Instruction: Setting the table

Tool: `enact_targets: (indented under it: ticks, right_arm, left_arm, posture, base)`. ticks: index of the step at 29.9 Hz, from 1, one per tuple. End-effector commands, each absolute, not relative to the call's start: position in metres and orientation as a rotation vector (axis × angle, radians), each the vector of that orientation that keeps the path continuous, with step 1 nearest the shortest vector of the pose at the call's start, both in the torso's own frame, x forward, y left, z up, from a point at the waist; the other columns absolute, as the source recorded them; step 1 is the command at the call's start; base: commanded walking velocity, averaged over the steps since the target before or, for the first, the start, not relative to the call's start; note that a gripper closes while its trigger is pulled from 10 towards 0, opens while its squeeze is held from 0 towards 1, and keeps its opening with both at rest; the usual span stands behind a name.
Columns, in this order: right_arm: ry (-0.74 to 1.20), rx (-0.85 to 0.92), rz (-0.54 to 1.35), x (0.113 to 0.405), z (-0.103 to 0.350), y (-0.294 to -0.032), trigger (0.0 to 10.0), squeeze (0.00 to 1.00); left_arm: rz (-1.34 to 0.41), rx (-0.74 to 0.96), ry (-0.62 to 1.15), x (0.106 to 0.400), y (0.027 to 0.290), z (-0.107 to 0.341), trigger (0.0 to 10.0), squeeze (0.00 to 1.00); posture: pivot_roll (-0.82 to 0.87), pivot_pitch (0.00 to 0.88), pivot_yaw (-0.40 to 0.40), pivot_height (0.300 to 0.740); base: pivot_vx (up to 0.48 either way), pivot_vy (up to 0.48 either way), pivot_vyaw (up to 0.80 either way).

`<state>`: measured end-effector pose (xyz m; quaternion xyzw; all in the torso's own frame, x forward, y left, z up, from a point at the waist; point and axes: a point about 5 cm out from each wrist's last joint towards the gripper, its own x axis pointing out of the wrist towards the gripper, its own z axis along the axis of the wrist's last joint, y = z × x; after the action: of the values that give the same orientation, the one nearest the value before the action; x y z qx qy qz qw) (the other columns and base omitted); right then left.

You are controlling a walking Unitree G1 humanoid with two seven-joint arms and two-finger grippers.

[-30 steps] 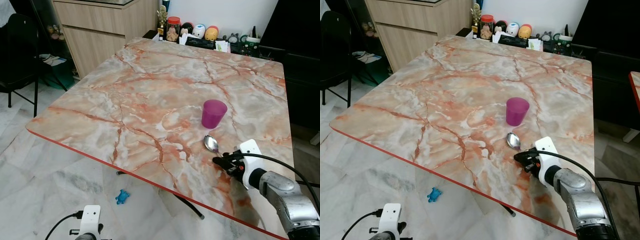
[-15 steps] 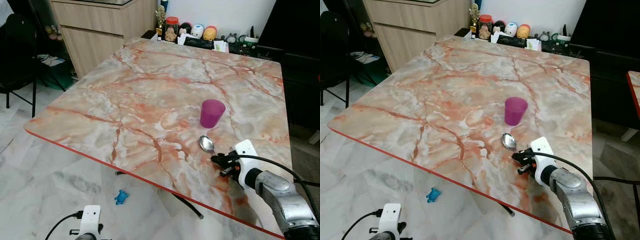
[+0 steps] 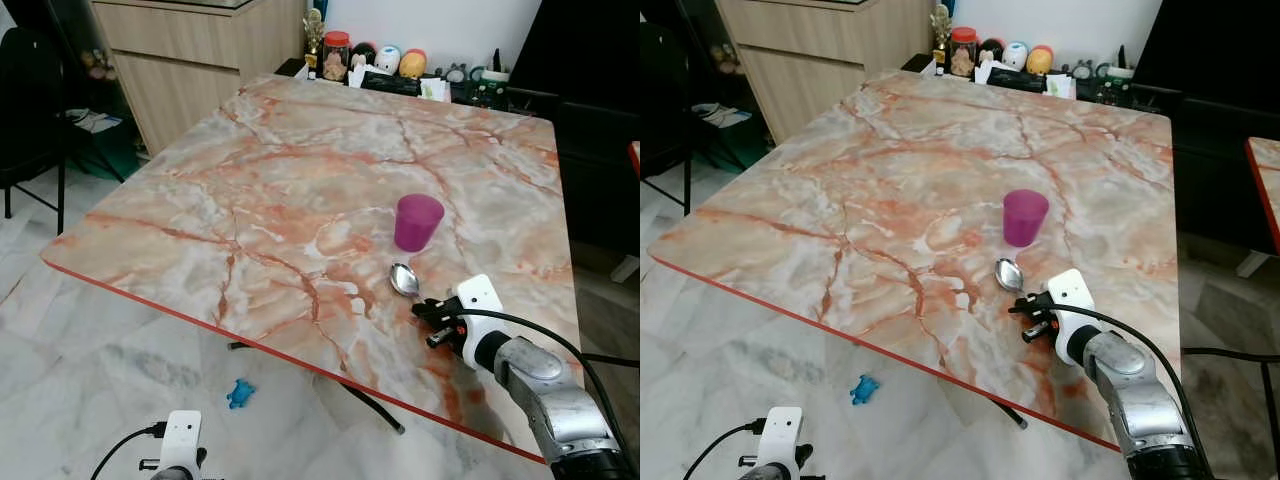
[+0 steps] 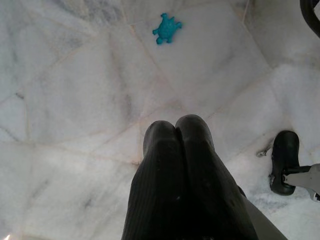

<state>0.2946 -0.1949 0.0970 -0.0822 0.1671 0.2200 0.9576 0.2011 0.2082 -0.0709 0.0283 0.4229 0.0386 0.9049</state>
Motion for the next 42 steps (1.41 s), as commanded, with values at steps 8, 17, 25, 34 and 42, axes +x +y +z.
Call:
enact_targets:
  ticks: [8,17,25,34,42]
  right_arm:
    - [0.142,-0.145,0.458,0.296,0.132,-0.178,10.0,0.0]
    - [-0.204,-0.121,0.097,0.303,0.172,-0.19,10.0,0.0]
    - [-0.278,-0.055,-0.064,0.293,0.165,-0.197,10.0,0.0]
    - [-0.284,0.024,-0.112,0.291,0.156,-0.198,10.0,0.0]
    - [-0.347,0.052,-0.189,0.296,0.166,-0.202,10.0,0.0]
  left_arm:
    - [0.08,0.06,0.9,0.195,0.209,-0.074,10.0,0.0]
    - [0.087,0.047,0.882,0.197,0.208,-0.073,10.0,0.0]
    - [0.083,0.053,0.878,0.197,0.209,-0.073,10.0,0.0]
    - [0.076,0.07,0.877,0.197,0.209,-0.073,10.0,0.0]
    - [0.073,0.091,0.866,0.201,0.209,-0.071,10.0,0.0]
  posture:
    - [0.05,0.062,-0.001,0.74]
    - [0.05,0.05,0.002,0.74]
    - [0.05,0.039,0.002,0.74]
    - [0.05,0.026,-0.003,0.74]
    - [0.05,0.031,-0.005,0.74]
  base:
    - [0.0,0.0,0.0]
    - [0.0,0.0,0.0]
    - [0.0,0.0,0.0]
    - [0.0,0.0,0.0]
    - [0.0,0.0,0.0]
